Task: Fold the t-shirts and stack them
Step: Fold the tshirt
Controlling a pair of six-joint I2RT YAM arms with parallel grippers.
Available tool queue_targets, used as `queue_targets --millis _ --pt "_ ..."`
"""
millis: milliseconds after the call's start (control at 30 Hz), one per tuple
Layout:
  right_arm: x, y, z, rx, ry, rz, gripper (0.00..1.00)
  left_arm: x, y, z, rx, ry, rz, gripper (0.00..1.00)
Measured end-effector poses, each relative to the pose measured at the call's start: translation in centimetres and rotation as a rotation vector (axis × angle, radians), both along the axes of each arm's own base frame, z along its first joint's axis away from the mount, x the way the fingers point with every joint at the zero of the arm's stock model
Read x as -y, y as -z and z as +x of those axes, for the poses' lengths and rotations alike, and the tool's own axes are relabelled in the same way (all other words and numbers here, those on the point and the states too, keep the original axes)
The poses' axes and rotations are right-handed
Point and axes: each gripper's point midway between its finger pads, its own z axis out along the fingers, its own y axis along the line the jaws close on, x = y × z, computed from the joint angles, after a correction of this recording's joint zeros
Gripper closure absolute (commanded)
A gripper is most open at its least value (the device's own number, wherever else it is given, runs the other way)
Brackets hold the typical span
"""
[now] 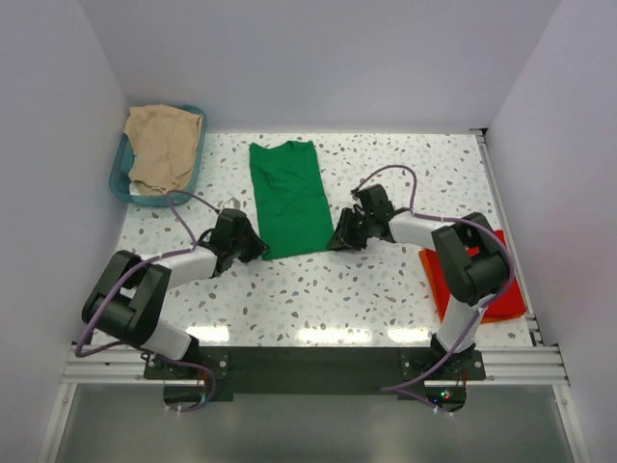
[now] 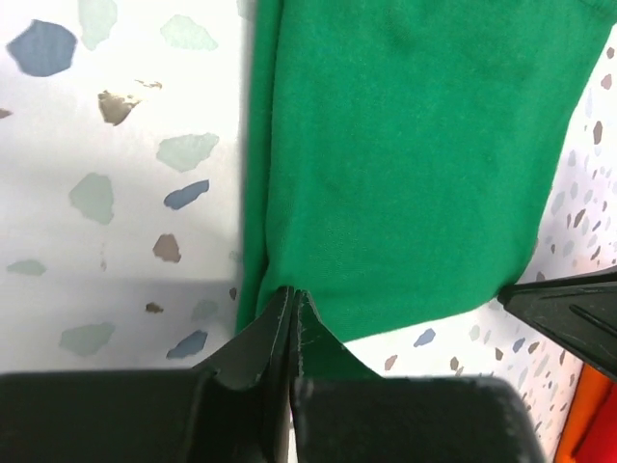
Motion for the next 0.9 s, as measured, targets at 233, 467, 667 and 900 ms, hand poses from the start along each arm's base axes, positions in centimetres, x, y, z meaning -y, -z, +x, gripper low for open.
queue_targets --millis 233,467,667,900 --pt "2.2 -1.3 0.1 0.041 0.030 -0.068 0.48 -1.9 -3.7 -0.1 0.083 -0.039 -0.012 0.43" --pt "2.4 -1.1 1.6 0.067 0.021 -0.119 0.49 -1.6 -1.6 -0.9 0.018 -0.010 -0.007 0.53" --pt "2.0 -0.3 2.3 0.058 0.012 -0.124 0.51 -1.2 -0.1 -1.0 -0.012 -0.009 -0.026 0.55" --pt "1.1 -0.1 2.7 0.064 0.002 -0.116 0.60 -0.4 0.2 0.1 0.003 -0.013 -0.065 0.72"
